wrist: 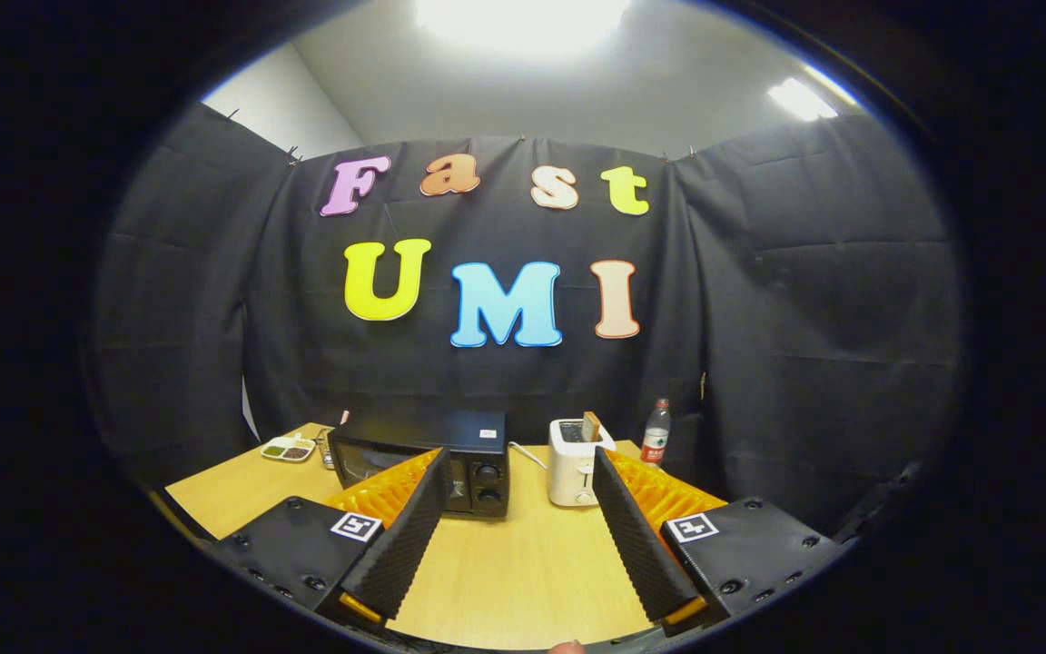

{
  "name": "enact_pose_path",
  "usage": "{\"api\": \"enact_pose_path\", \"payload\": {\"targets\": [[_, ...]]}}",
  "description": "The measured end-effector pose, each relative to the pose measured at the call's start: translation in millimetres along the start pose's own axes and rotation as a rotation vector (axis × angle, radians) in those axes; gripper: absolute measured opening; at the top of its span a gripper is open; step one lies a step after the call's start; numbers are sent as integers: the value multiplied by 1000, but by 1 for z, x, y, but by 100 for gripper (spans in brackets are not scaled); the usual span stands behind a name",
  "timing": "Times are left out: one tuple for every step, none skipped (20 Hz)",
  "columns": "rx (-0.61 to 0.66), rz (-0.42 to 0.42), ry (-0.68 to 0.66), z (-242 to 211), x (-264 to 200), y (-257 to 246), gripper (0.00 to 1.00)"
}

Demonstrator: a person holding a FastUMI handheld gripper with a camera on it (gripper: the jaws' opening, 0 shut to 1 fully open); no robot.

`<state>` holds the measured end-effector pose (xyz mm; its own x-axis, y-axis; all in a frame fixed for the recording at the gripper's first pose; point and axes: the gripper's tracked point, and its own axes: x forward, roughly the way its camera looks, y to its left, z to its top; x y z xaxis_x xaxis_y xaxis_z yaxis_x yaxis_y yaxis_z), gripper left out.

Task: Open the toaster oven, put the food inside, and close the toaster oven door.

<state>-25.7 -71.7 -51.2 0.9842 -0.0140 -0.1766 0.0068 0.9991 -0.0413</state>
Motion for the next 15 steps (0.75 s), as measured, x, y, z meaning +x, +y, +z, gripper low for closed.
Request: {"api": "enact_pose_path", "payload": {"targets": [[0, -6, -6, 2, -4, -10, 98], [0, -14, -13, 5, -6, -22, 98], [-3, -19, -18, 6, -9, -31, 98], [-10, -25, -23, 6, -11, -40, 98], [-17, -33, -25, 6, -13, -49, 98], [-18, -38, -28, 5, -15, -56, 98], [-14, -45, -32, 6, -17, -63, 98], [-6, -47, -36, 6, -18, -67, 98], [-1, -46, -36, 6, -19, -69, 98], [4, -47, -37, 5, -18, -69, 98], [5, -44, -33, 4, -17, -72, 98], [8, -44, -30, 3, -17, -75, 98], [13, -44, -34, 4, -17, -76, 98], [16, -46, -39, 6, -16, -78, 98], [18, -49, -44, 8, -17, -79, 98]]}}
